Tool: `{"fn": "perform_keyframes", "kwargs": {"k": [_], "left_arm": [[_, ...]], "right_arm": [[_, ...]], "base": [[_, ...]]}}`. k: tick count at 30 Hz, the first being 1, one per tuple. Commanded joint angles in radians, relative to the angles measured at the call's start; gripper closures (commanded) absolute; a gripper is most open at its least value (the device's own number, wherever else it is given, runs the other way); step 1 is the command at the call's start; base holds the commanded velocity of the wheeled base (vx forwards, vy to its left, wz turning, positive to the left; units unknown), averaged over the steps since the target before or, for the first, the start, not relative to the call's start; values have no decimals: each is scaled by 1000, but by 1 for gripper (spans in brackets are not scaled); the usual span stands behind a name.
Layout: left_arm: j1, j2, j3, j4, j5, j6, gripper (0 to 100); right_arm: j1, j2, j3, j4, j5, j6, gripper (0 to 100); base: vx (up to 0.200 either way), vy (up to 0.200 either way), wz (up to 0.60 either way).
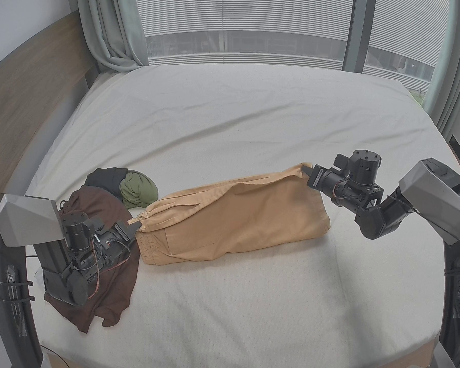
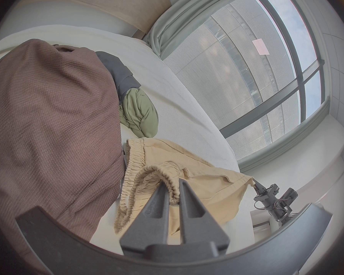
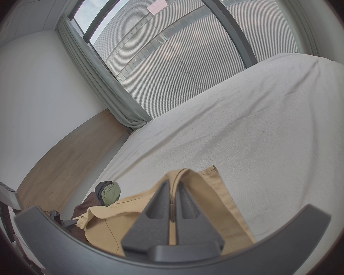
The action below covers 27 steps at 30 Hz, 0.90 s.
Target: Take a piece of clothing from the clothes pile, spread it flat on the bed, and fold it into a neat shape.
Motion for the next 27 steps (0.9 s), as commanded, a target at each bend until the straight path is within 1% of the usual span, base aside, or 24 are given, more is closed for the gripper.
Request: {"fn": "perform_keyframes", "kwargs": {"k": [1, 11, 19, 20, 22, 23, 25, 27], "left_arm": [[1, 6, -18, -1, -1, -1, 100], [7, 46, -65, -1, 0, -4, 100], [17, 48, -78, -1, 0, -2, 100], [15, 48, -78, -1, 0, -2, 100], [15, 49, -79, -1, 0, -2, 100], [15, 49, -81, -1, 0, -2, 0], [20, 49, -93, -1, 2, -5, 0], [33, 49, -104, -1, 3, -7, 0]], "right_arm": [[1, 32, -21, -3, 0, 0, 100], [-2, 66, -80, -3, -3, 0, 100], [0, 79, -93, -9, -1, 0, 100], [0, 80, -99, -9, -3, 0, 0], [0, 89, -111, -10, -3, -1, 0], [0, 92, -117, -10, -3, 0, 0], [0, 102, -140, -13, -7, 3, 0], [0, 111, -163, -38, -47, 2, 0]], "base": [[0, 0, 0], [0, 0, 0], [0, 0, 0], [0, 0, 0], [0, 0, 0], [0, 0, 0], [0, 0, 0], [0, 0, 0]]}}
